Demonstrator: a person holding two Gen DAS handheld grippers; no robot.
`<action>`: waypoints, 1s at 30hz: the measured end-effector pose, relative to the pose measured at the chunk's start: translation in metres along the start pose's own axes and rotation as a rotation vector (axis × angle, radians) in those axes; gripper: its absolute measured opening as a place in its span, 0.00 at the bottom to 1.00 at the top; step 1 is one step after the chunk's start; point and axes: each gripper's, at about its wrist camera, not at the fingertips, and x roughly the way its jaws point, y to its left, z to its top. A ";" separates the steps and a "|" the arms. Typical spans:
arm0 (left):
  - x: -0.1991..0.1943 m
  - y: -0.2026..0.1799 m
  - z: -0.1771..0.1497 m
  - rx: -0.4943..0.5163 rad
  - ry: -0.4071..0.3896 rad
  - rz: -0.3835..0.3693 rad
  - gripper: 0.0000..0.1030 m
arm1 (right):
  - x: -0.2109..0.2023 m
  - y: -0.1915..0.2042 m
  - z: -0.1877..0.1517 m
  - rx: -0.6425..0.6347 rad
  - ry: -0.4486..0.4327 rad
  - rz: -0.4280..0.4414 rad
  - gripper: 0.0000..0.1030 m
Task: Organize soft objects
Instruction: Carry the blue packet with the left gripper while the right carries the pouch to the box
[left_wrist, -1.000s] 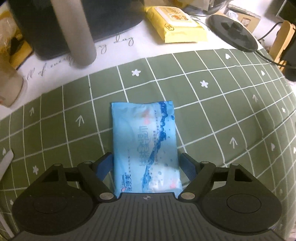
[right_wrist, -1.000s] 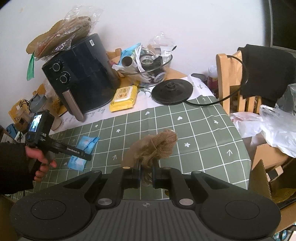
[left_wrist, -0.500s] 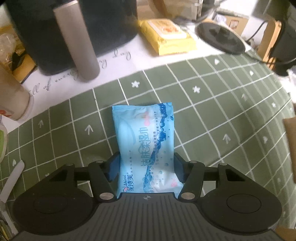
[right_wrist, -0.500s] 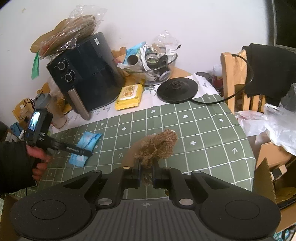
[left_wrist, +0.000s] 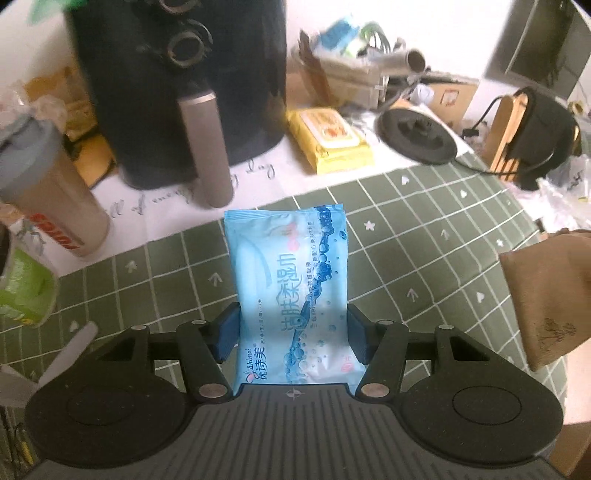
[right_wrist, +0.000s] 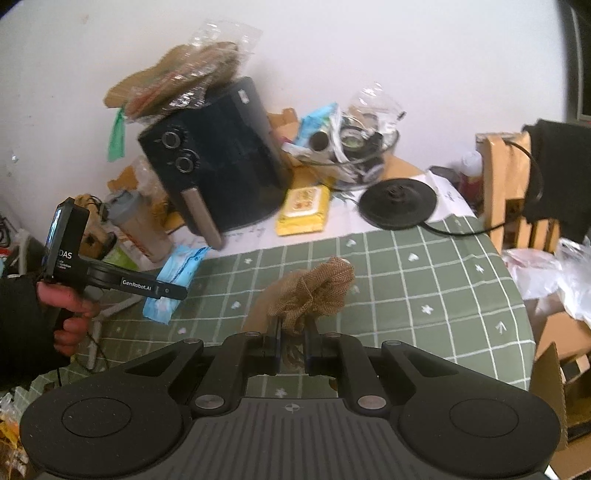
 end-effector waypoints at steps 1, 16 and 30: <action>-0.006 0.001 -0.001 -0.003 -0.008 -0.001 0.56 | -0.002 0.003 0.001 -0.006 -0.002 0.010 0.13; -0.102 0.007 -0.036 -0.046 -0.126 -0.031 0.56 | -0.034 0.045 -0.006 -0.058 0.002 0.144 0.13; -0.149 -0.005 -0.108 -0.104 -0.123 -0.086 0.56 | -0.061 0.075 -0.039 -0.080 0.058 0.246 0.13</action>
